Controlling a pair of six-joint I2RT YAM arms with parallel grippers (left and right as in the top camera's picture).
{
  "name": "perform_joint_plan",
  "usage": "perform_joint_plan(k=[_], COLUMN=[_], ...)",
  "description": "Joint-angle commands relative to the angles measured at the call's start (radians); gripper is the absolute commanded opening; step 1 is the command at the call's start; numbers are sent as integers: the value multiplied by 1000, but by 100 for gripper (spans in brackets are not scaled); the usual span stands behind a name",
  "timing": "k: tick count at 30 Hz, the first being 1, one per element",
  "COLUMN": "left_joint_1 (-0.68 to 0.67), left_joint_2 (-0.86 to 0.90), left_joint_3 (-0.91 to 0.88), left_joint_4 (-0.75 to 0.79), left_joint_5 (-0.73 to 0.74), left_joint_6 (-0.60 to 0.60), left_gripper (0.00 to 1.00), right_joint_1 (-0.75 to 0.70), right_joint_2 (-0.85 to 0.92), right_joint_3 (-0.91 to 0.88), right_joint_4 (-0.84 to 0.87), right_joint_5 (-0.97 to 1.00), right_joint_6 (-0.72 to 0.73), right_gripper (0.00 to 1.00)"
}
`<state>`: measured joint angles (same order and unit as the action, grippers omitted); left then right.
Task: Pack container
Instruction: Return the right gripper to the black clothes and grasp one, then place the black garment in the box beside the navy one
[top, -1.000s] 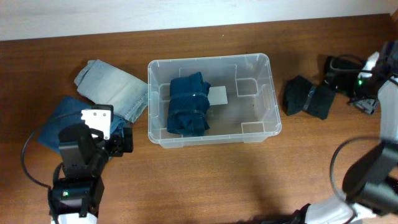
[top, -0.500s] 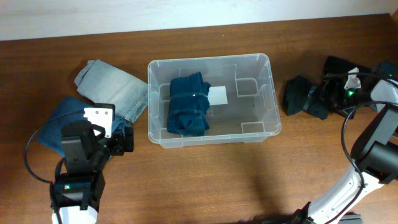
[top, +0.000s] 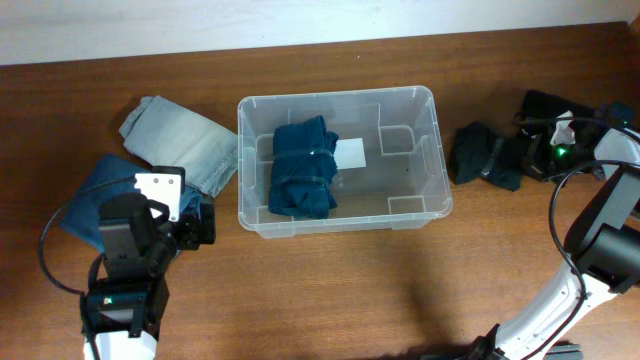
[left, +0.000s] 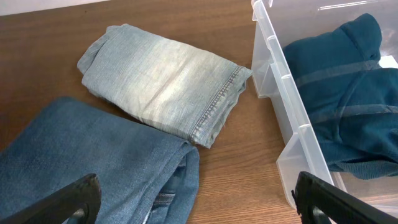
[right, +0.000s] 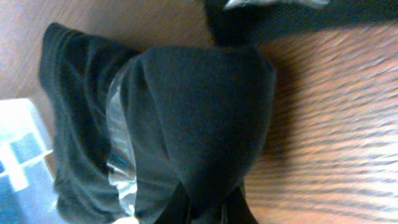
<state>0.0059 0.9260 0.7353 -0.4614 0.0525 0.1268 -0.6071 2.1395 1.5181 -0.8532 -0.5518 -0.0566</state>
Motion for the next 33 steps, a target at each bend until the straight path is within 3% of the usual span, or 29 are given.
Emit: perform_joint_plan(k=[1, 8, 13, 16, 21, 28, 33], left_joint_1=[-3, -3, -3, -3, -3, -3, -3], left_joint_2=[2, 2, 2, 2, 2, 2, 2], left_joint_3=[21, 21, 21, 21, 21, 21, 21], left_joint_4=[0, 0, 0, 0, 0, 0, 0], left_joint_5=[11, 11, 11, 11, 11, 11, 11], left_joint_6=[-9, -9, -9, -9, -9, -9, -9], left_gripper=[99, 99, 99, 100, 99, 99, 99], right_joint_1=[19, 166, 369, 536, 656, 728, 793], right_joint_2=[-108, -501, -649, -634, -531, -374, -262], right_joint_3=[52, 178, 178, 174, 165, 154, 147], right_joint_4=[-50, -138, -163, -177, -238, -365, -404], right_joint_5=[-69, -65, -65, -2, 97, 74, 74], right_joint_6=[-11, -18, -14, 72, 97, -97, -74], right_gripper=[4, 4, 4, 4, 4, 4, 4])
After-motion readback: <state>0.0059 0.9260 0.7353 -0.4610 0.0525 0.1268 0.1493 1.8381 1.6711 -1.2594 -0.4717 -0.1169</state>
